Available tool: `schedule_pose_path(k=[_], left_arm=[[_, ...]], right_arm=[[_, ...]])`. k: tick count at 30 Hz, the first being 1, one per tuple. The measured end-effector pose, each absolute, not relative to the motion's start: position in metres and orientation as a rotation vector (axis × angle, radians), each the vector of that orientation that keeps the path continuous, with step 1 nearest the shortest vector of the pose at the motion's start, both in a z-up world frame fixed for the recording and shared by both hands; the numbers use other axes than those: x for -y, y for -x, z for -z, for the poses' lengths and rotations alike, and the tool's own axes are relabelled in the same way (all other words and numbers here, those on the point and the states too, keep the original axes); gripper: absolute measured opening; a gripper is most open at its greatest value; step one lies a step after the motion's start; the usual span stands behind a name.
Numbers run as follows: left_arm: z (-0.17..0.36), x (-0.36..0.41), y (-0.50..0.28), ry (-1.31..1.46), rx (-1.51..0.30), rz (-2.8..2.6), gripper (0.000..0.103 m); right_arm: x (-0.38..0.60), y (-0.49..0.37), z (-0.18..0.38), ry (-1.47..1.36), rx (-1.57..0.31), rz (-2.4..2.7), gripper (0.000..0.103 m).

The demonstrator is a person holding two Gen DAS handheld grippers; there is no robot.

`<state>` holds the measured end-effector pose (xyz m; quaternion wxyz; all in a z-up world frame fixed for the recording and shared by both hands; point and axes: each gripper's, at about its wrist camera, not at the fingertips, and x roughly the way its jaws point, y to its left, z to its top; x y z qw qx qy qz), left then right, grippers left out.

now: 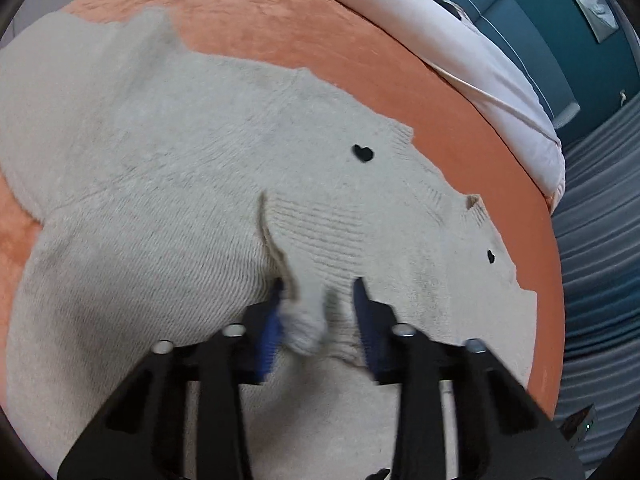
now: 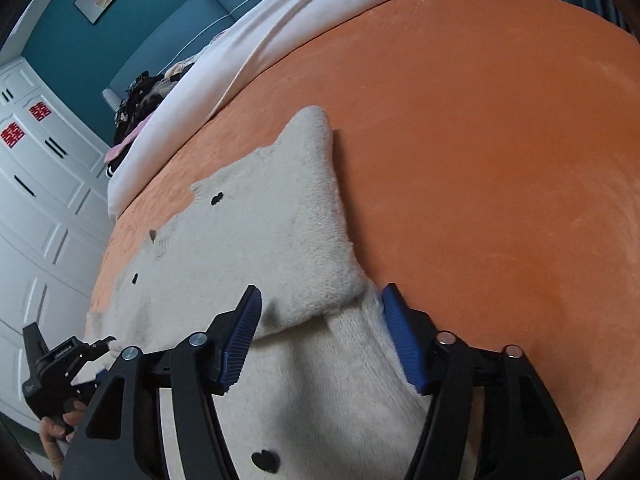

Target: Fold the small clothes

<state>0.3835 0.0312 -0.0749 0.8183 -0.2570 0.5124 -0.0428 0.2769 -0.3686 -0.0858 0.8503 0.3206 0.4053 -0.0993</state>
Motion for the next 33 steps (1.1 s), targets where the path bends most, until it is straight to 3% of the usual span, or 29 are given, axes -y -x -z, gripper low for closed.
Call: schedule_pose_path(k=[1,6,9,10,16,20,21,23,25,26,29,32,33], left_arm=[[0.065,-0.033,-0.386,0.542,-1.065,0.098,0.01],[0.028,-0.051,-0.392,0.448,-0.904,0.132,0.009],[0.073,-0.058,-0.405,0.417,-1.029,0.062,0.005],[0.09,-0.06,-0.404,0.411,-1.073,0.041,0.0],[0.099,-0.06,-0.391,0.374,-1.027,0.051,0.0],[0.097,-0.056,-0.39,0.349,-1.023,0.043,0.001],[0.092,-0.059,-0.387,0.362,-1.015,0.047,0.001],[0.076,-0.082,-0.374,0.437,-0.949,0.062,0.01],[0.063,-0.121,-0.359,0.51,-0.863,0.017,0.052],[0.058,-0.147,-0.352,0.548,-0.817,-0.035,0.064],[0.055,-0.242,-0.343,0.65,-0.745,-0.234,0.076],[0.068,-0.342,-0.347,0.766,-0.728,-0.443,0.079],[0.075,-0.371,-0.35,0.807,-0.731,-0.502,0.079]], right_arm=[[0.361,-0.286,0.083,-0.654,-0.846,0.201,0.018],[0.361,-0.267,0.042,-0.637,-0.631,0.178,0.017],[0.369,-0.288,0.099,-0.603,-0.862,0.26,0.018],[0.373,-0.286,0.11,-0.643,-0.861,0.259,0.018],[0.355,-0.276,0.049,-0.514,-0.681,0.298,0.022],[0.34,-0.319,0.098,-0.388,-0.901,0.298,0.02],[0.336,-0.315,0.092,-0.358,-0.865,0.316,0.02],[0.326,-0.312,0.071,-0.344,-0.829,0.309,0.024],[0.309,-0.301,0.056,-0.37,-0.775,0.26,0.027],[0.299,-0.298,0.055,-0.37,-0.775,0.233,0.031],[0.275,-0.28,0.07,-0.344,-0.806,0.179,0.038],[0.263,-0.265,0.103,-0.352,-0.892,0.192,0.039],[0.257,-0.262,0.097,-0.345,-0.872,0.201,0.044]])
